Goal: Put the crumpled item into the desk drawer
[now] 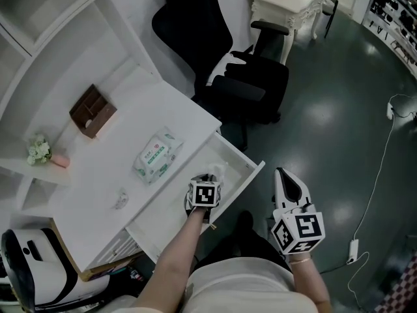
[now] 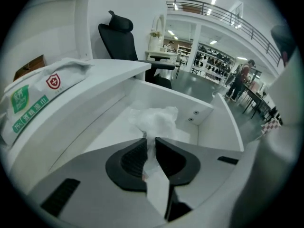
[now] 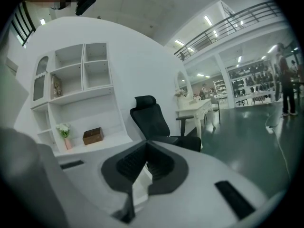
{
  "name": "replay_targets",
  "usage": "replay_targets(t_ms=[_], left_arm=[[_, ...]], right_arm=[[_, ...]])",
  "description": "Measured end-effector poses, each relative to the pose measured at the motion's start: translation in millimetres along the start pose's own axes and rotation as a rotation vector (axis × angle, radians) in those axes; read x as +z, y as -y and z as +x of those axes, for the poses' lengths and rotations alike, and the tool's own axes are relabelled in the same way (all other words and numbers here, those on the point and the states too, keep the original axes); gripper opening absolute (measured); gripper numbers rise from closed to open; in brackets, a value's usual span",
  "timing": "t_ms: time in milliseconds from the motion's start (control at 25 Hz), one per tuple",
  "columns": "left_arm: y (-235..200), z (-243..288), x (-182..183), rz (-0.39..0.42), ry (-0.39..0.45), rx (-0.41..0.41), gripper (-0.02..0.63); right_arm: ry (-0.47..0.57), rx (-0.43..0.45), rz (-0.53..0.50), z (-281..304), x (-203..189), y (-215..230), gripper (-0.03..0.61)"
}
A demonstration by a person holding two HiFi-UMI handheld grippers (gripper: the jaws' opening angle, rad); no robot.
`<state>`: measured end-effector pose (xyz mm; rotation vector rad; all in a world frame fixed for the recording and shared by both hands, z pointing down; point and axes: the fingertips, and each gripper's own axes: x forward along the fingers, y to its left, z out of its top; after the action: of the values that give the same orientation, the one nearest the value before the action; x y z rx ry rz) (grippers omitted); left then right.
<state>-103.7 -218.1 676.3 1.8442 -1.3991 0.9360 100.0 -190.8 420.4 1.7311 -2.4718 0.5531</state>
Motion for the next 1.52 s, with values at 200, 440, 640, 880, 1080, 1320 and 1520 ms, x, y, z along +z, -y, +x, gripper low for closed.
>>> replay_targets(t_ms=[200, 440, 640, 880, 1080, 1320, 1520], left_arm=[[1, 12, -8, -0.007, -0.068, -0.005, 0.051], [4, 22, -17, 0.032, -0.137, 0.000, 0.051], [2, 27, -27, 0.029, -0.182, -0.003, 0.055], [-2, 29, -28, -0.010, -0.200, -0.014, 0.083], [-7, 24, -20, -0.036, -0.154, -0.008, 0.124], [-11, -3, 7, -0.066, -0.027, 0.000, 0.120], [-12, -37, 33, -0.079, 0.101, 0.020, 0.097]], right_arm=[[-0.004, 0.000, 0.007, 1, -1, 3, 0.002], [-0.005, 0.000, 0.007, 4, -1, 6, 0.002], [-0.011, 0.003, 0.013, 6, -1, 7, 0.002], [-0.017, 0.011, 0.013, 8, -1, 4, 0.002], [-0.022, 0.026, 0.014, 9, -2, -1, 0.002], [-0.020, 0.044, 0.015, 11, -1, -8, 0.002], [-0.007, 0.057, 0.023, 11, 2, -12, 0.002]])
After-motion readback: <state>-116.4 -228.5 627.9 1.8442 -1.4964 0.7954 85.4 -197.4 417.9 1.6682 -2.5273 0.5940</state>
